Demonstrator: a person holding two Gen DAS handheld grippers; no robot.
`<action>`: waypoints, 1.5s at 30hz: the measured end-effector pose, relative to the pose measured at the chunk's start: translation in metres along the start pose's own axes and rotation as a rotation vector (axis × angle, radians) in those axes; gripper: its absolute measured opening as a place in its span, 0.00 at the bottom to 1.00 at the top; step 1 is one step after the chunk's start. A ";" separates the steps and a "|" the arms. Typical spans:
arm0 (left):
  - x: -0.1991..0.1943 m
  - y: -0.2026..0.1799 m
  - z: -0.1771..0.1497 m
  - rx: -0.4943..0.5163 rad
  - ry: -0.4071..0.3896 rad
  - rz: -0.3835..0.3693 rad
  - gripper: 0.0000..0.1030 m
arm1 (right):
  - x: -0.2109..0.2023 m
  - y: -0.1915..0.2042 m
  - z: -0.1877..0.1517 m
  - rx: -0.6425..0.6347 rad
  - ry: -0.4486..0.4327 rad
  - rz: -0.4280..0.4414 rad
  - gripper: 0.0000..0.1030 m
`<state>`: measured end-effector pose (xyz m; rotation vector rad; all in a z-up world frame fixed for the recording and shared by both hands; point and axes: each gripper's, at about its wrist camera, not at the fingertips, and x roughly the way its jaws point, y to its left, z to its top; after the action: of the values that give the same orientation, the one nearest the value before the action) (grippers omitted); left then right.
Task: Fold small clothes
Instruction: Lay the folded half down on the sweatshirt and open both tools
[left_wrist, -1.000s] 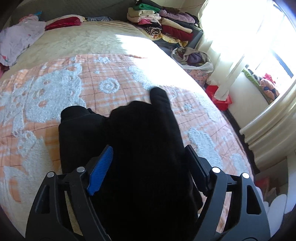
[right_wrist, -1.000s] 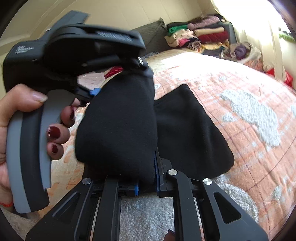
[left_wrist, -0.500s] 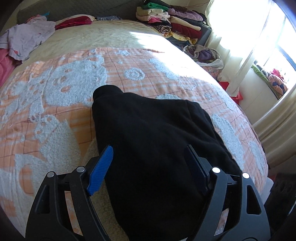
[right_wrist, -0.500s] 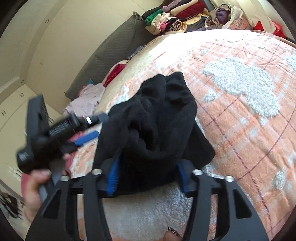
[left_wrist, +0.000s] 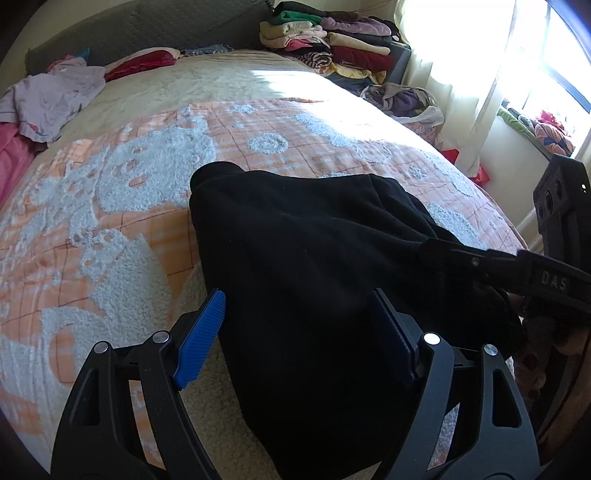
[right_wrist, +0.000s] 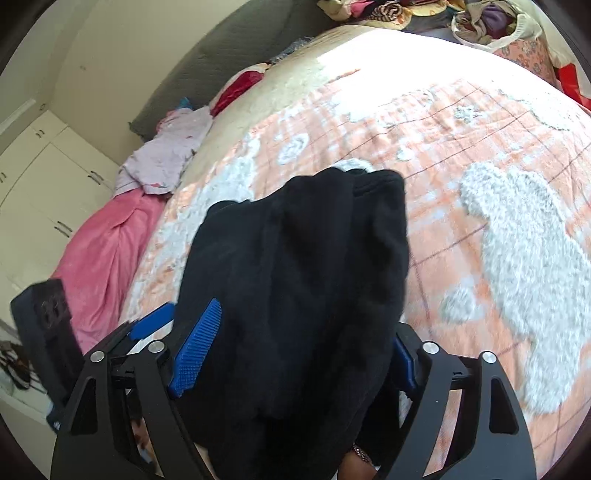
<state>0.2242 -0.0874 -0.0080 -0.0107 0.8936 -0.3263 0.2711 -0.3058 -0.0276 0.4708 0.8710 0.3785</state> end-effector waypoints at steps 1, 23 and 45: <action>0.000 0.000 0.000 0.001 0.000 0.000 0.69 | 0.003 0.001 0.002 -0.010 0.009 0.001 0.69; 0.006 0.009 -0.011 -0.027 0.032 0.021 0.71 | 0.010 0.000 0.006 -0.140 -0.034 -0.017 0.36; -0.025 -0.008 -0.025 -0.018 0.002 -0.027 0.71 | -0.040 0.005 -0.045 -0.112 -0.059 0.028 0.21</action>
<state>0.1887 -0.0850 -0.0036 -0.0389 0.8993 -0.3435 0.2104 -0.3106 -0.0241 0.3894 0.7825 0.4343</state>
